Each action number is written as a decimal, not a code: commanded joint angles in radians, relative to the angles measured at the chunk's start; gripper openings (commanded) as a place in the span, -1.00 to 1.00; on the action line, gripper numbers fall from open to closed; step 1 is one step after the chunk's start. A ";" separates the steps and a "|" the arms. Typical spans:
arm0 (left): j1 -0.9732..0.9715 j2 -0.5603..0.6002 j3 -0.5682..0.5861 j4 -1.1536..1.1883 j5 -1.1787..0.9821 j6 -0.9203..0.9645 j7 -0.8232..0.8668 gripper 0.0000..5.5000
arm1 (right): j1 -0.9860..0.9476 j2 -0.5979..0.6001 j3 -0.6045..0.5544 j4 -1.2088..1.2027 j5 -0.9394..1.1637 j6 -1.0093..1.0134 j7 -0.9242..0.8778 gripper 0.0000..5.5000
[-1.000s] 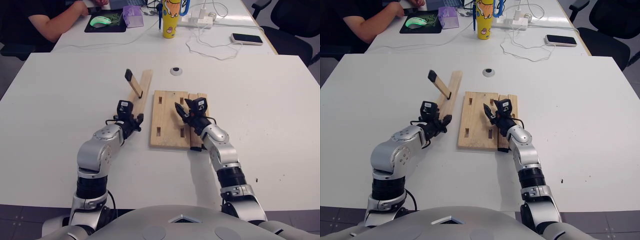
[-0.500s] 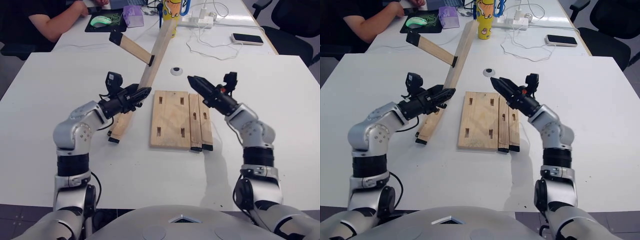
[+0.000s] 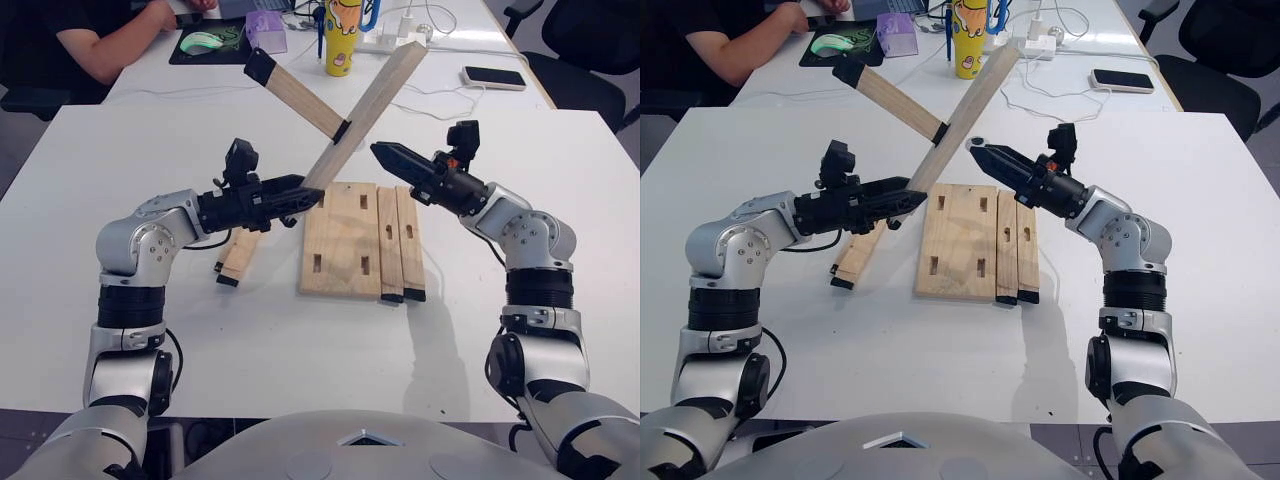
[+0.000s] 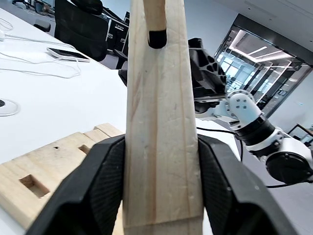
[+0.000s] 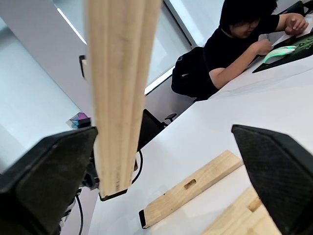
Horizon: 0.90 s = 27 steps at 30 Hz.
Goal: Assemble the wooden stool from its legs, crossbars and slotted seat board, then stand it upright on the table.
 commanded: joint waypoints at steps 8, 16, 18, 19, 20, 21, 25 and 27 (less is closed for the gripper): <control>-0.015 0.081 -0.046 -0.001 -0.059 0.075 -0.129 -0.24 | -0.083 -0.082 -0.099 0.035 0.221 0.290 0.133 0.85; -0.019 0.111 -0.094 -0.026 -0.067 0.100 -0.172 -0.24 | -0.083 -0.099 -0.054 0.038 0.164 0.277 0.176 0.85; -0.020 0.114 -0.097 -0.030 -0.070 0.104 -0.174 -0.24 | -0.067 -0.108 -0.035 0.019 0.156 0.278 0.202 0.85; -0.022 0.117 -0.098 -0.029 -0.070 0.106 -0.178 -0.24 | -0.057 -0.114 -0.027 0.009 0.156 0.282 0.218 0.85; -0.023 0.120 -0.100 -0.028 -0.070 0.107 -0.182 -0.24 | -0.050 -0.119 -0.023 0.003 0.156 0.286 0.231 0.85; -0.024 0.123 -0.102 -0.027 -0.070 0.108 -0.186 -0.24 | -0.046 -0.121 -0.022 0.003 0.154 0.286 0.240 0.78; -0.021 0.145 -0.122 -0.033 -0.060 0.107 -0.206 -0.24 | -0.036 -0.133 -0.014 -0.015 0.158 0.291 0.278 0.59; -0.018 0.152 -0.125 -0.035 -0.062 0.107 -0.212 -0.24 | -0.026 -0.142 -0.004 -0.027 0.152 0.288 0.301 0.49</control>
